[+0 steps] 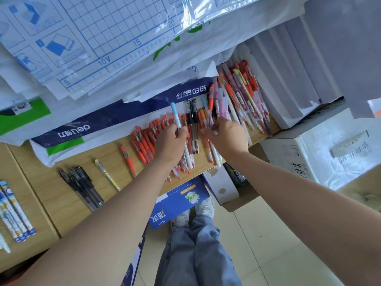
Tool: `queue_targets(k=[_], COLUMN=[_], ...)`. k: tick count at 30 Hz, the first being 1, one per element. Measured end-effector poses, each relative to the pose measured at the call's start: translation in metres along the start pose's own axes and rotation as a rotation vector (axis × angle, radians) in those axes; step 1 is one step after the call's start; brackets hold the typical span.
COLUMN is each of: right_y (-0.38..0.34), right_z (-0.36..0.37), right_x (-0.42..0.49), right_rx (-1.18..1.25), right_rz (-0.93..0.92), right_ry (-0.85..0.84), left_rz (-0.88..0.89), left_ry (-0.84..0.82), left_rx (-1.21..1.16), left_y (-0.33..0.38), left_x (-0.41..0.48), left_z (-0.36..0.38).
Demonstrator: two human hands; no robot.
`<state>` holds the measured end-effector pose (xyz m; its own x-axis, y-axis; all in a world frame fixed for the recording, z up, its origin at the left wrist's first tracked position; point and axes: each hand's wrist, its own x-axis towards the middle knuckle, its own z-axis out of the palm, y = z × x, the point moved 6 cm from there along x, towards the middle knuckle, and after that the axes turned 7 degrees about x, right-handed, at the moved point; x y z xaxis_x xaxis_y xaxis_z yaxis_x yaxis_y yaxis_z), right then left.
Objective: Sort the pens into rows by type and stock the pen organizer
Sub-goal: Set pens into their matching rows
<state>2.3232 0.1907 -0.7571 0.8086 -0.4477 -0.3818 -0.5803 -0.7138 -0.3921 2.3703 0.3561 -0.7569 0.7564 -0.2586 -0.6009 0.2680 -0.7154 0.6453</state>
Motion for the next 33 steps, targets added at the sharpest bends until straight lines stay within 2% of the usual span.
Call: queue_targets(k=[4, 8, 13, 17, 19, 22, 24, 28, 33], right_y=[-0.009, -0.017, -0.038, -0.044, -0.042, -0.025, -0.011, 0.0, -0.001], right_z=[0.014, 0.011, 0.028, 0.039, 0.036, 0.016, 0.002, -0.006, 0.006], right_x=[0.002, -0.003, -0.031, -0.034, -0.028, -0.013, -0.003, 0.004, 0.007], right_rx=[-0.013, 0.15, 0.29, 0.273, 0.255, 0.187, 0.126, -0.048, -0.132], right_rz=[0.053, 0.0, -0.24, -0.232, -0.218, -0.132, -0.083, -0.08, -0.048], right_ry=[-0.061, -0.039, -0.308, -0.362, -0.309, -0.1, -0.02, -0.044, -0.093], left_rz=[0.016, 0.004, -0.025, -0.042, -0.038, -0.024, -0.024, -0.041, -0.022], left_ry=[-0.009, 0.001, 0.117, 0.134, 0.101, 0.064, 0.047, 0.013, -0.002], left_rx=[0.029, 0.051, 0.07, 0.126, 0.151, 0.137, 0.118, 0.104, 0.101], left_y=[-0.003, -0.004, -0.006, -0.009, -0.008, -0.009, -0.01, -0.011, -0.008], left_x=[-0.001, -0.001, -0.005, -0.006, -0.007, -0.007, -0.007, -0.006, -0.005], left_z=[-0.002, -0.008, -0.022, -0.026, -0.024, -0.019, -0.016, -0.01, -0.007])
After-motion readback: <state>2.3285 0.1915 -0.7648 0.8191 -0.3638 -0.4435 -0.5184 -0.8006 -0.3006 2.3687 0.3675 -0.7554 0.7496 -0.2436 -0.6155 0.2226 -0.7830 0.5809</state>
